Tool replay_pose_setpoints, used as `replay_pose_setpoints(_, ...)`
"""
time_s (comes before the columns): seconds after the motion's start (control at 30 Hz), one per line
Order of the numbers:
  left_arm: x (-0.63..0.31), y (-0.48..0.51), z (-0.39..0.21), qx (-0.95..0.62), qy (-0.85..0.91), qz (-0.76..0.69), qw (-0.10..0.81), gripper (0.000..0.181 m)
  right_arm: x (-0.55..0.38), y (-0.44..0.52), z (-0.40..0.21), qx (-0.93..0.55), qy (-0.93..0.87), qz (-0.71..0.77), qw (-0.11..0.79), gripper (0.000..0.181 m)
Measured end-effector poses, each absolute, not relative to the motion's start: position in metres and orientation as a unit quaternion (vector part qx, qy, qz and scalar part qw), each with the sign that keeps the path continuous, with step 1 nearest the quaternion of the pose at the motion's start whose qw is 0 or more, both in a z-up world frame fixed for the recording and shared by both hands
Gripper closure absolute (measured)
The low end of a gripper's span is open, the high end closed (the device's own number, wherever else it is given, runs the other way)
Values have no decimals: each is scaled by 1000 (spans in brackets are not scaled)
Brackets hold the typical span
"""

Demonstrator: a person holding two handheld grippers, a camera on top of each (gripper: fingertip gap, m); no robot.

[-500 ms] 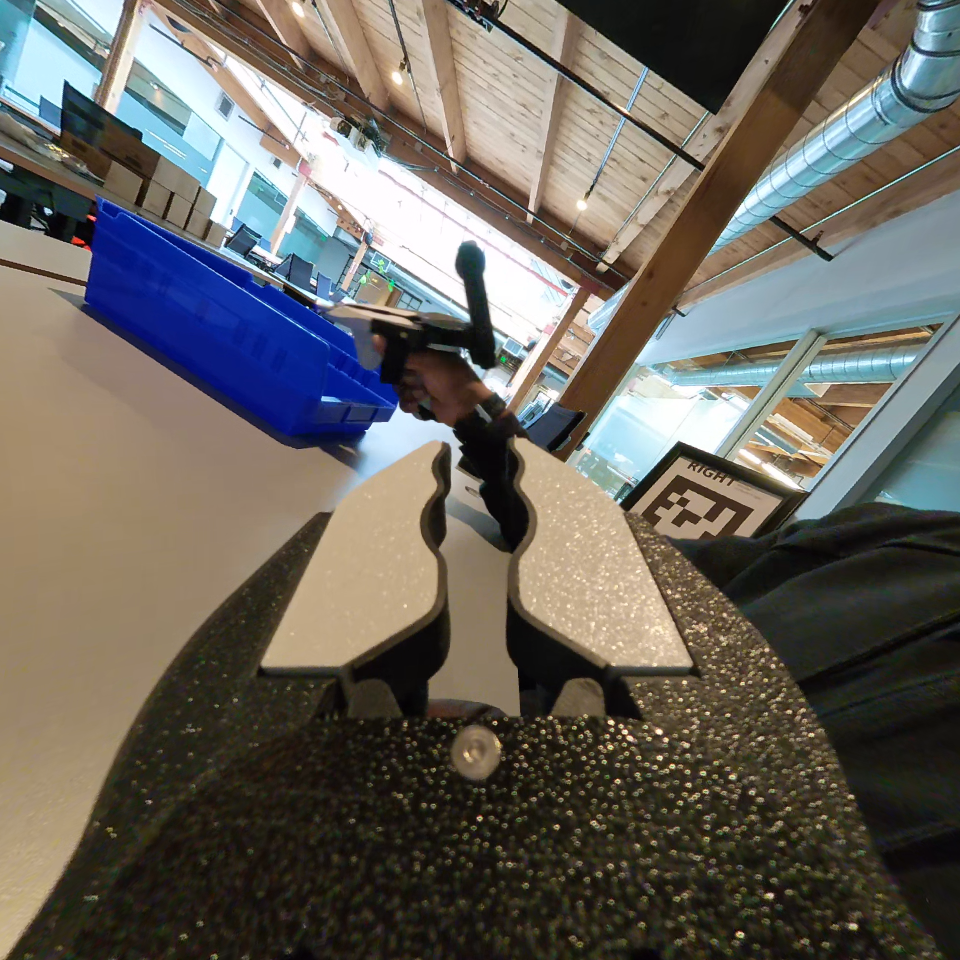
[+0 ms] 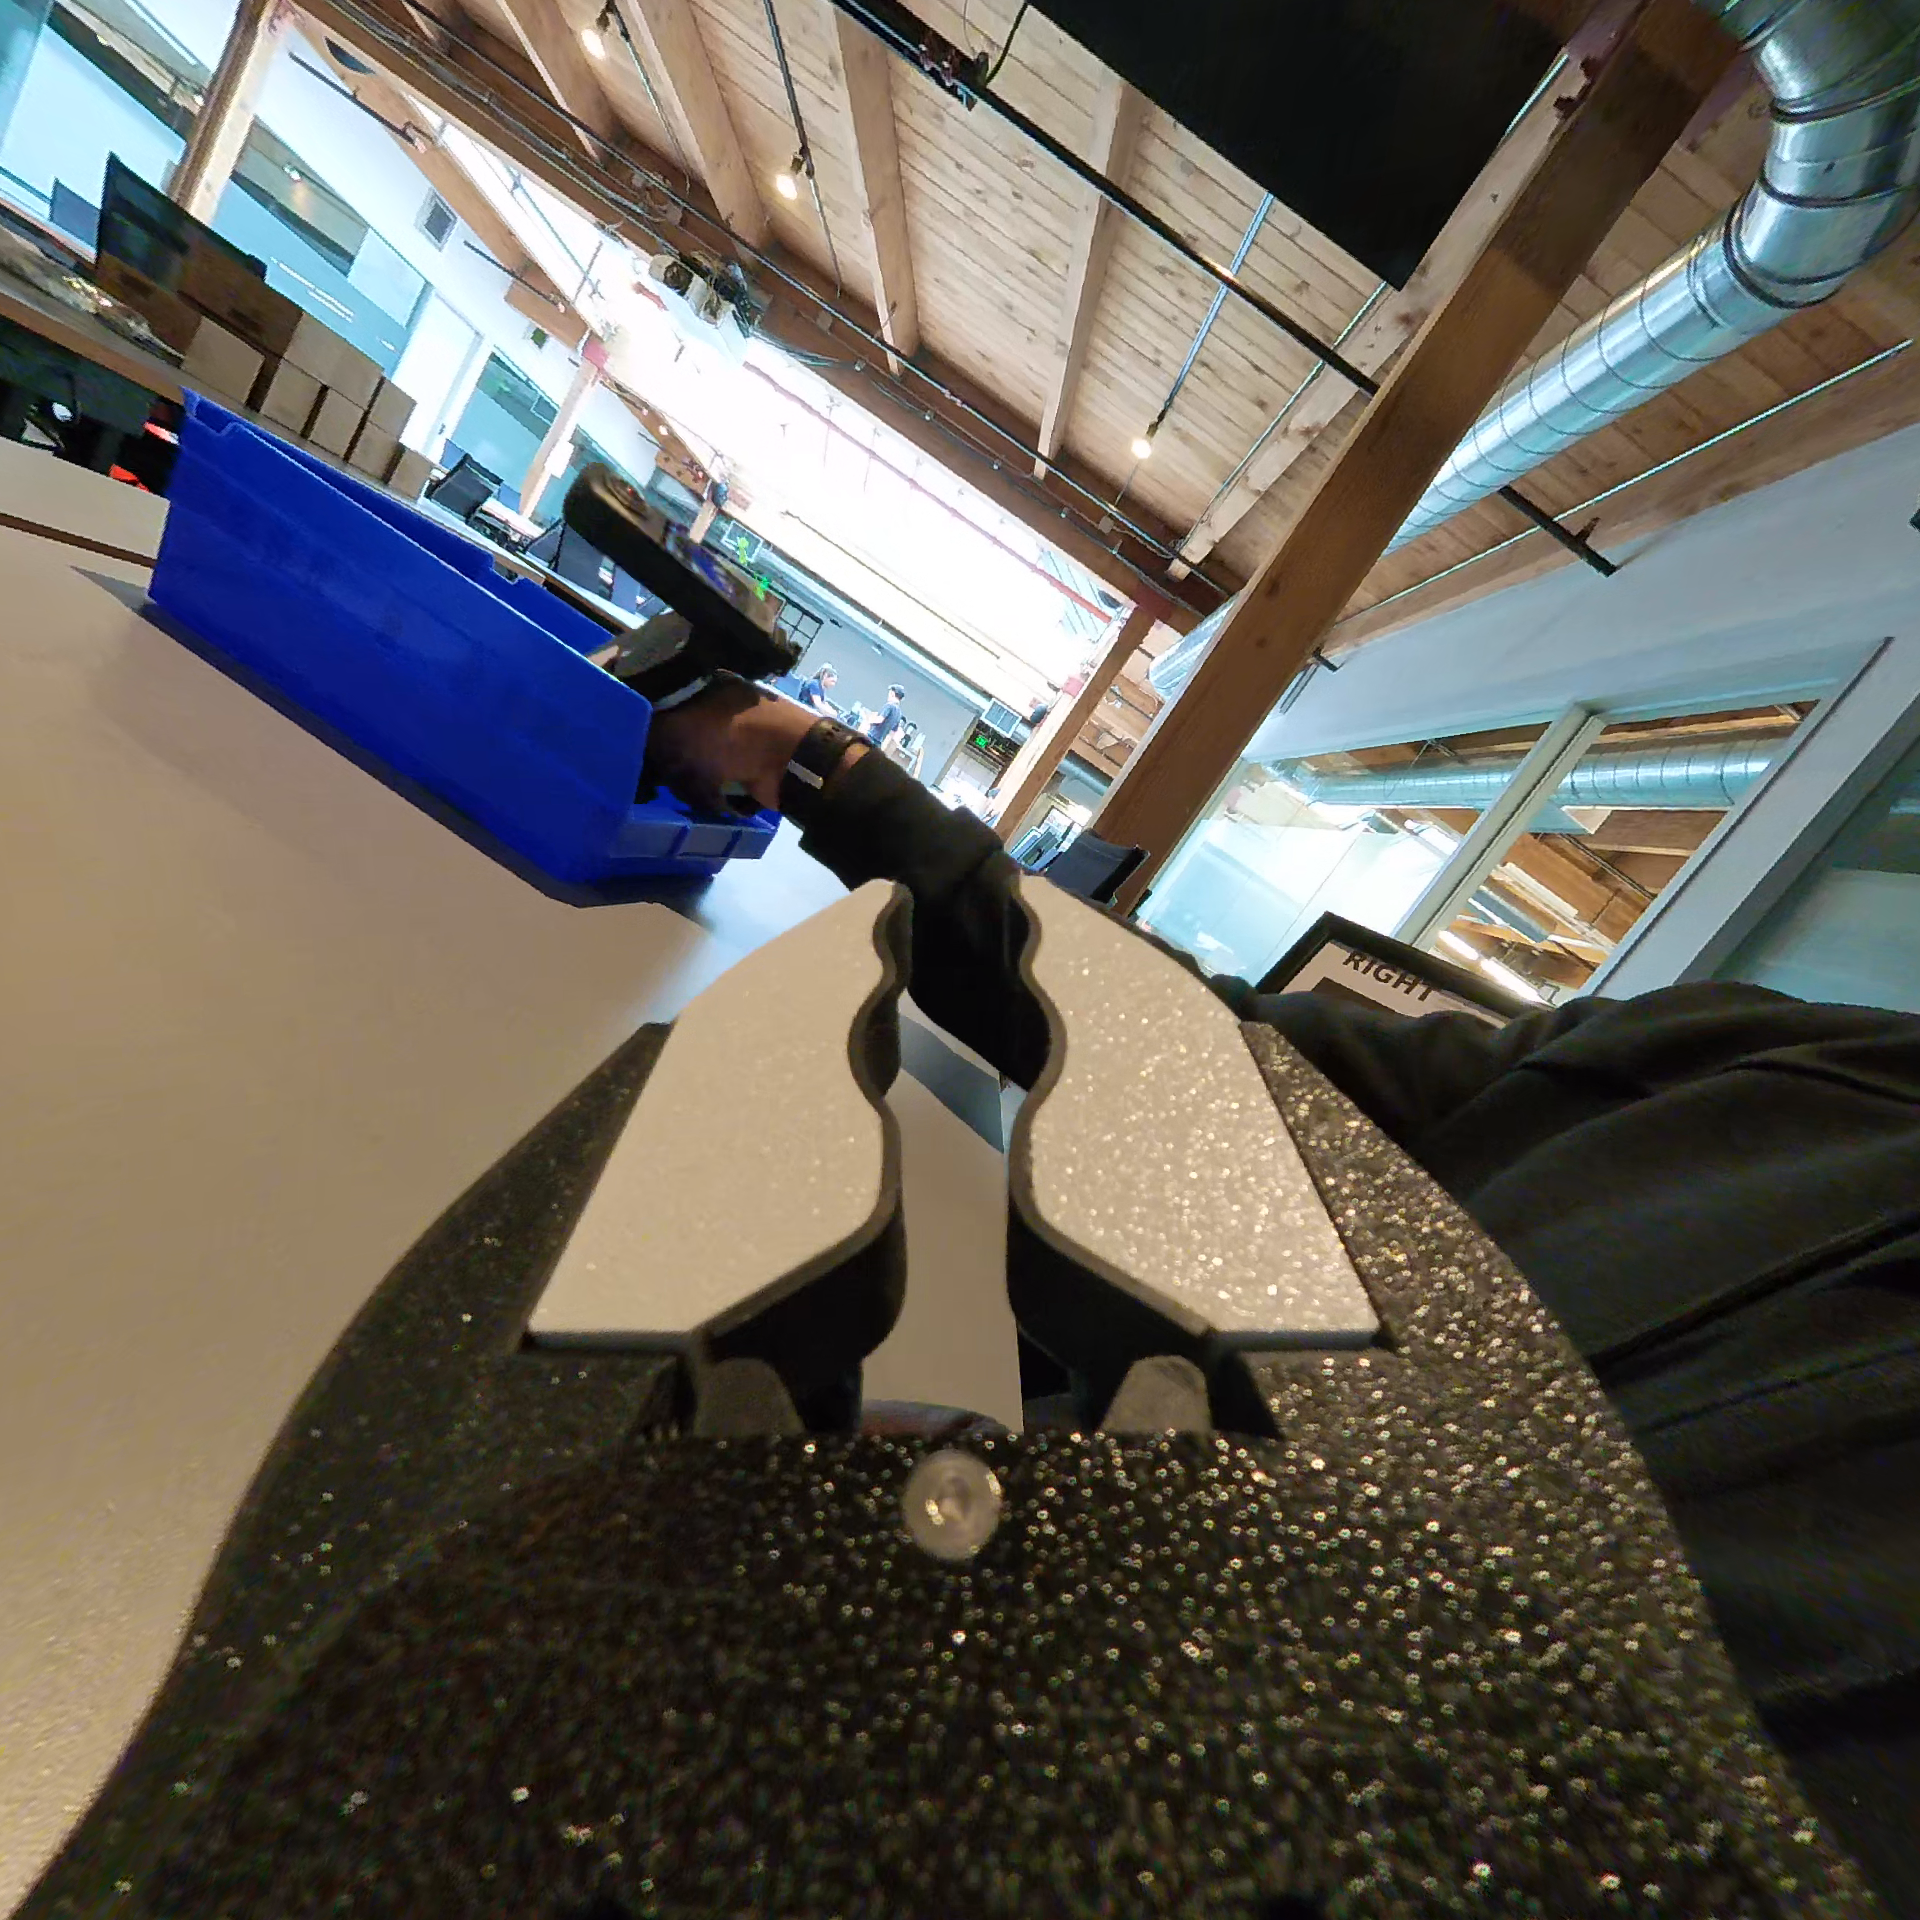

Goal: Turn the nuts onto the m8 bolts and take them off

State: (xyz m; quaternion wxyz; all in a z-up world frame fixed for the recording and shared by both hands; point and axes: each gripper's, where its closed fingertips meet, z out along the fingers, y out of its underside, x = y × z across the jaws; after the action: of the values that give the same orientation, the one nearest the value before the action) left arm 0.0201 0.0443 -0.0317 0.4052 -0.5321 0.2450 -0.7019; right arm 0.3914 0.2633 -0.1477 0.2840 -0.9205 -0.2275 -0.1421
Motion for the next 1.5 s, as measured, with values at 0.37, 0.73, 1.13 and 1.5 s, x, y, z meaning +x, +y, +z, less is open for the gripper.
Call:
replay_pose_setpoints(0.37, 23, 43, -33, -537, 252, -696, 405, 165, 396, 241, -74, -868, -192, -195, 414, 124)
replay_pose_setpoints(0.73, 26, 45, -35, -543, 281, -650, 450, 165, 238, 107, 12, -585, -154, 60, 794, 145)
replay_pose_setpoints(1.13, -143, 132, 49, -648, 339, -148, 665, 156, 141, 68, -17, -552, -249, 67, 793, 154)
replay_pose_setpoints(1.5, -358, 215, 35, -831, 244, 68, 496, 153, 136, 69, -27, -562, -268, 57, 780, 155)
